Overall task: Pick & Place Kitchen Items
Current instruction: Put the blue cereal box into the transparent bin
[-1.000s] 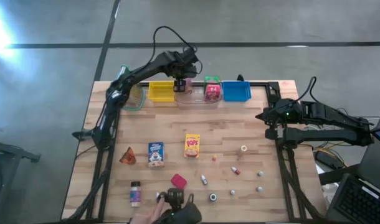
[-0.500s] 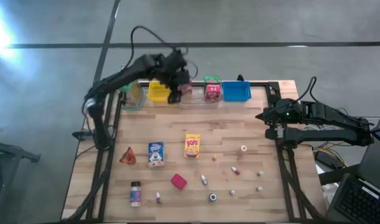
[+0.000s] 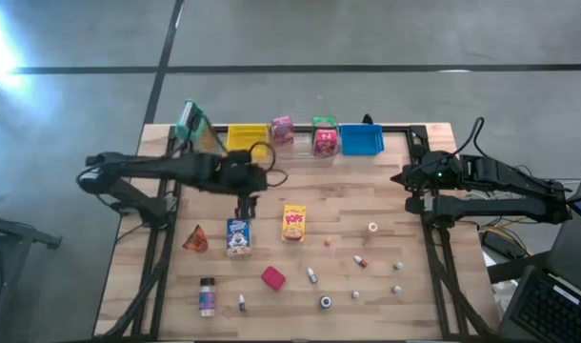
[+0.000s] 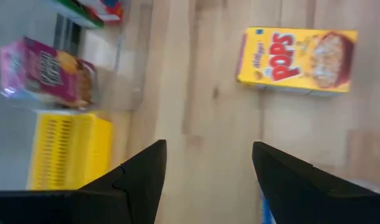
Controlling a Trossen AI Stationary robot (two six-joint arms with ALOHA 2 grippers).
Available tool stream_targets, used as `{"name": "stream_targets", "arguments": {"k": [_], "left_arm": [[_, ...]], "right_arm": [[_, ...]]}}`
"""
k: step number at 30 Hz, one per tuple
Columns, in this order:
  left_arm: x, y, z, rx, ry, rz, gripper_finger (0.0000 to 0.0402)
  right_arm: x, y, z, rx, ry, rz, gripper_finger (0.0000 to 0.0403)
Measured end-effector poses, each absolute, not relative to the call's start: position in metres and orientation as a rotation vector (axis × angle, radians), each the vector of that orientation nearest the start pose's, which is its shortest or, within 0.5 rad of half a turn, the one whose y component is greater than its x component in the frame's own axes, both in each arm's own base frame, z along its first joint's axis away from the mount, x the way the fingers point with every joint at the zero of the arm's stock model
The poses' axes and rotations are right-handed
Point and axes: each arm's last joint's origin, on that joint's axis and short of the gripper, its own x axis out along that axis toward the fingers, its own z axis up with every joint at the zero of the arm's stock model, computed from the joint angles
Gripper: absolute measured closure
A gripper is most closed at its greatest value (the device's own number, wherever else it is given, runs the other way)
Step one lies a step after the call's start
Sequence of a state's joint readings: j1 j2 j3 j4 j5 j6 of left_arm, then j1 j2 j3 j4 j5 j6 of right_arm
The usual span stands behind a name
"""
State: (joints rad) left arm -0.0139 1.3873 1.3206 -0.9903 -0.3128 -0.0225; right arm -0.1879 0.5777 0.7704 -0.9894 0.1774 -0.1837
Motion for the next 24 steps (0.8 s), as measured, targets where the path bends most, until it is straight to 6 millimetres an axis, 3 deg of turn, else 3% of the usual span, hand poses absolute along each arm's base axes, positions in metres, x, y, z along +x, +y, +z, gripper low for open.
{"name": "stream_targets", "arguments": {"k": [7,13,24], "left_arm": [[0.255,-0.005,0.295,-0.064,1.002,0.278,0.0158],[0.247,-0.005,0.276,-0.372,1.004,0.472,0.0158],[0.243,0.001,0.264,-0.526,1.026,0.572,0.0158]], "right_arm": [[0.092,-0.023,0.285,-0.168,0.830,-0.271,0.0394],[0.092,-0.023,0.285,-0.168,0.830,-0.272,0.0394],[0.092,-0.023,0.285,-0.167,0.830,-0.271,0.0394]]}}
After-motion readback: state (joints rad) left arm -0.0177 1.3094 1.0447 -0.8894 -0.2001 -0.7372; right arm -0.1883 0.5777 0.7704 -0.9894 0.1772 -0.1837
